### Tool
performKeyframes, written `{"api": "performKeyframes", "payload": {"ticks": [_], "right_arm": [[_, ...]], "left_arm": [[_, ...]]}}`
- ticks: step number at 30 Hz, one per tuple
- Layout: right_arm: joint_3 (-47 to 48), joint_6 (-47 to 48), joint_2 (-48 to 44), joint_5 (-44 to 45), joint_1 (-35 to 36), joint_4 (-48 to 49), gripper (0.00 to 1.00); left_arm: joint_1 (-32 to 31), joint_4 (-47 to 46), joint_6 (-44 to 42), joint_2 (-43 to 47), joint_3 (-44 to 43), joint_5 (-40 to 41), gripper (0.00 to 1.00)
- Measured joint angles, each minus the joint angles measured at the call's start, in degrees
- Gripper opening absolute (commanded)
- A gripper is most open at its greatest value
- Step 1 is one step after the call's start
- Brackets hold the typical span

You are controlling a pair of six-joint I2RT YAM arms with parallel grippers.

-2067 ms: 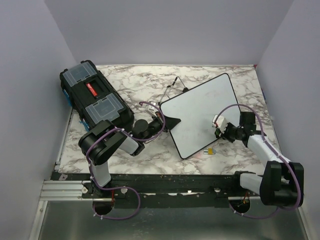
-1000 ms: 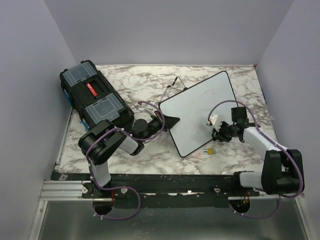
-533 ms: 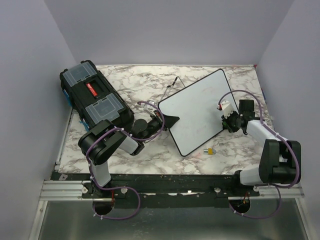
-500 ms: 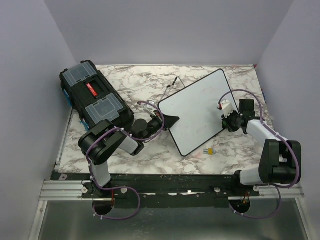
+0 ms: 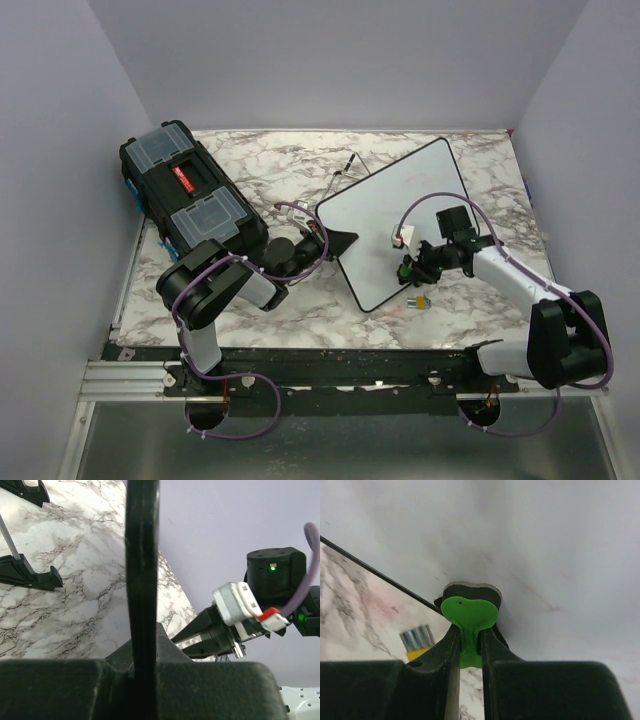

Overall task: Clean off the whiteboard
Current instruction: Erase the whiteboard at the center of the board.

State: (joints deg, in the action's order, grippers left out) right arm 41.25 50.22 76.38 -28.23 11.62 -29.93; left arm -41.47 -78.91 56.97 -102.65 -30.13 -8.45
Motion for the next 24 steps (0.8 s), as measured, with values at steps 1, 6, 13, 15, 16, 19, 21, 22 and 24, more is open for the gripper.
{"api": "performKeyframes", "payload": {"ticks": [1,6,13,15,16,19,21,22,24], "right_arm": [[-0.1,-0.5,-0.5,-1.1,1.2,0.0,0.01],[0.1,-8.3,-2.7,-3.5,2.6,7.0,0.01],[8.7,-21.8,3.5,4.0,2.6,18.4,0.01],[11.8,-24.4,6.7,6.8,1.6,21.4,0.01],[13.2,-25.4,8.1,7.6,0.7,22.4,0.01],[16.7,-27.8,12.3,9.9,-4.2,25.4,0.01],[18.4,-28.8,14.8,11.4,-8.4,27.2,0.01],[19.1,-29.2,15.9,11.8,-10.6,27.8,0.01],[20.0,-29.6,17.5,12.7,-14.1,28.8,0.01]], "left_arm": [[0.0,0.0,0.1,0.0,0.0,0.0,0.00],[0.0,0.0,0.4,0.0,-0.1,0.0,0.00],[0.3,0.9,0.5,0.0,-0.7,1.5,0.00],[0.6,1.5,0.8,0.0,-1.0,2.2,0.00],[0.6,1.5,0.9,0.0,-1.0,2.4,0.00],[0.6,1.6,1.3,0.0,-1.0,2.5,0.00],[0.5,1.6,1.4,0.0,-1.0,2.1,0.00],[0.4,1.6,1.4,0.0,-1.0,1.7,0.00],[0.1,1.6,1.5,0.0,-1.0,1.0,0.00]]}}
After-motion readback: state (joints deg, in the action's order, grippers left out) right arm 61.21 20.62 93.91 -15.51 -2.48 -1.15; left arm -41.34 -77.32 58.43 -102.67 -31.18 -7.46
